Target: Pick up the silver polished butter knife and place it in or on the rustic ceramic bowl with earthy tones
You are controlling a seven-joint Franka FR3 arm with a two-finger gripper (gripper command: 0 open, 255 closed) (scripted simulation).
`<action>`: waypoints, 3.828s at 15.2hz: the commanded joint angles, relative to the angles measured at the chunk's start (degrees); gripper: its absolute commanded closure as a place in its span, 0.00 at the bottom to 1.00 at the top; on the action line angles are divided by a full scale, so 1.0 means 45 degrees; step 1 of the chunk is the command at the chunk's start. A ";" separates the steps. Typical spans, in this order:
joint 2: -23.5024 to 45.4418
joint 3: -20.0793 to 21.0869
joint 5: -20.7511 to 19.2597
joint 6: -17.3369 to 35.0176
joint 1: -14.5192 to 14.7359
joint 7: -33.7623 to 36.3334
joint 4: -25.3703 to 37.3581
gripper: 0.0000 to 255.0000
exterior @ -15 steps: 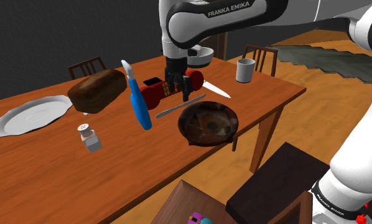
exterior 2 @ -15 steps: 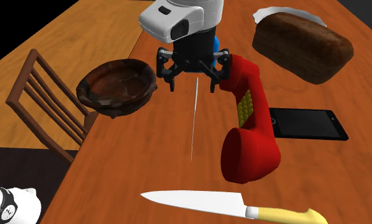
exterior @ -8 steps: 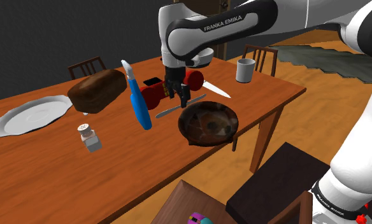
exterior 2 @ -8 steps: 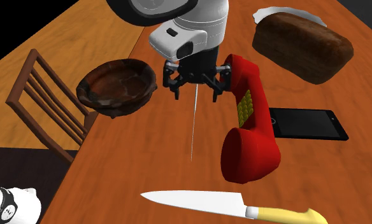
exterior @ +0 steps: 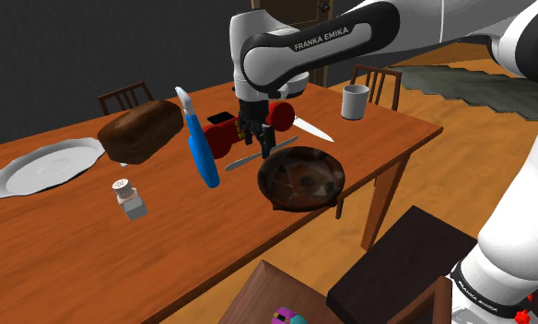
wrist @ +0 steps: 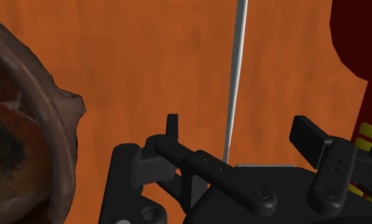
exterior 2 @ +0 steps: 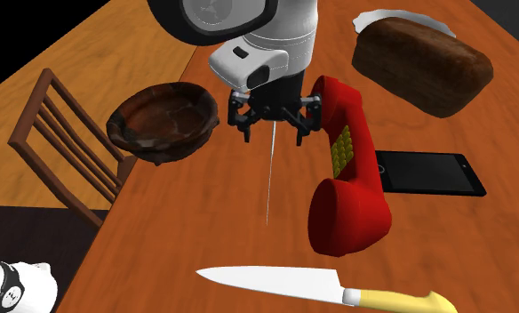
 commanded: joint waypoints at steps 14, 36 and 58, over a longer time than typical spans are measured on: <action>-0.0074 0.0022 0.0056 -0.0662 0.0008 -0.0020 0.0604 1.00; 0.0622 0.0159 -0.0373 -0.4691 0.0529 0.0296 0.5212 1.00; -0.5799 -0.0265 0.3502 -0.5935 0.0130 -0.0092 0.1281 1.00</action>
